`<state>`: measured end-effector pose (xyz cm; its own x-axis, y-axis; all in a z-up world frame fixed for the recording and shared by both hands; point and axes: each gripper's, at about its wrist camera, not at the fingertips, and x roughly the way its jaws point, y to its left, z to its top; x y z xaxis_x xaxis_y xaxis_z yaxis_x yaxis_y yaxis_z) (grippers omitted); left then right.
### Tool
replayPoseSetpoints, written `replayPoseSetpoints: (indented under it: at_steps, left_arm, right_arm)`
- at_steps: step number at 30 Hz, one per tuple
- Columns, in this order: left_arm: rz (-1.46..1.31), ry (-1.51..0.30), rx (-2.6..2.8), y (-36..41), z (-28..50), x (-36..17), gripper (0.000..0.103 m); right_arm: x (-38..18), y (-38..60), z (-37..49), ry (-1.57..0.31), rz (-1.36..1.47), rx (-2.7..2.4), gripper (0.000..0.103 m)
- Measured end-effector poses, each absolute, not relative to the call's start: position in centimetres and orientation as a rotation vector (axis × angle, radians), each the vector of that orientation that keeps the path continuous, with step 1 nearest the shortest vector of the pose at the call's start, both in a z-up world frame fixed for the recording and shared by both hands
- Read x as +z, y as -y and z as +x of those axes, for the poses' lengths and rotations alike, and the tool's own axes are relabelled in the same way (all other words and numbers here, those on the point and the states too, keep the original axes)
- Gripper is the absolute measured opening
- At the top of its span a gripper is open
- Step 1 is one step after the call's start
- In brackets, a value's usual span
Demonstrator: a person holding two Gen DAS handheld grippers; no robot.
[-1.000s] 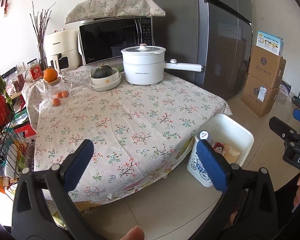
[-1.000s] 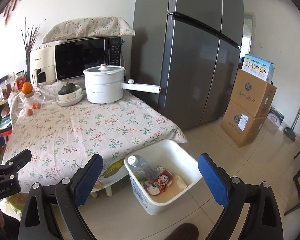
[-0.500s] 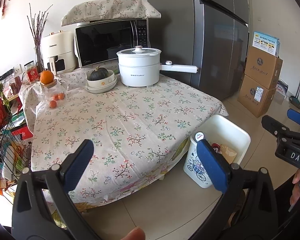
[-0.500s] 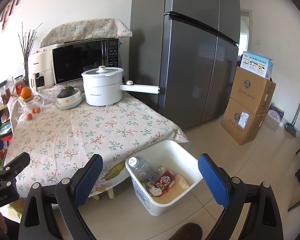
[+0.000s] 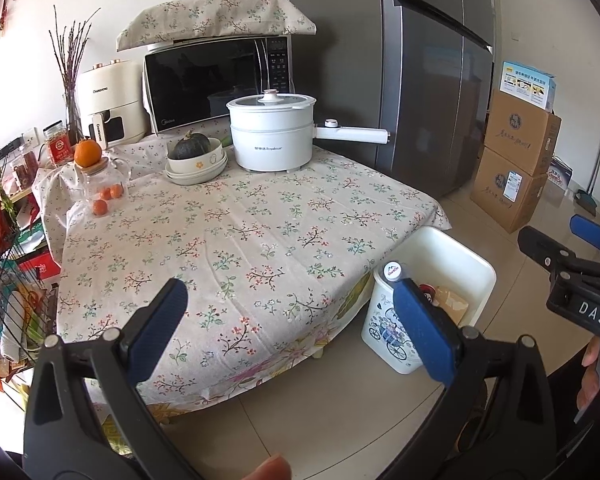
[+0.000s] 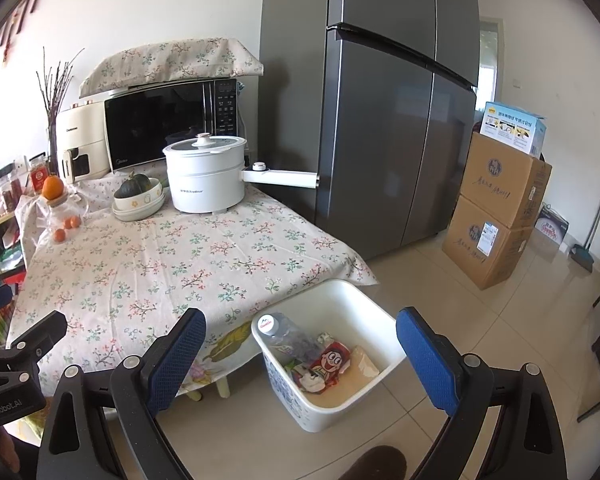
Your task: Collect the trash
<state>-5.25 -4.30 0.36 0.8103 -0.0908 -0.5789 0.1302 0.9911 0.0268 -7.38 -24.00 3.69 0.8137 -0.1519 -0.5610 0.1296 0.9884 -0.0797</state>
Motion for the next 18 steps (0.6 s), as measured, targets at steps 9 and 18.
replayPoseSetpoints:
  at_steps: [9,18]
  left_arm:
    - [0.067,-0.614,-0.119,4.45,-5.38,0.41,0.102]
    - [0.067,-0.614,-0.118,4.46,-5.4,0.4,0.102]
  right_arm:
    - [3.78,24.05,-7.46,-0.598,-0.037,-0.15,0.098]
    - [3.78,24.0,-7.49,-0.598,-0.037,-0.151,0.098]
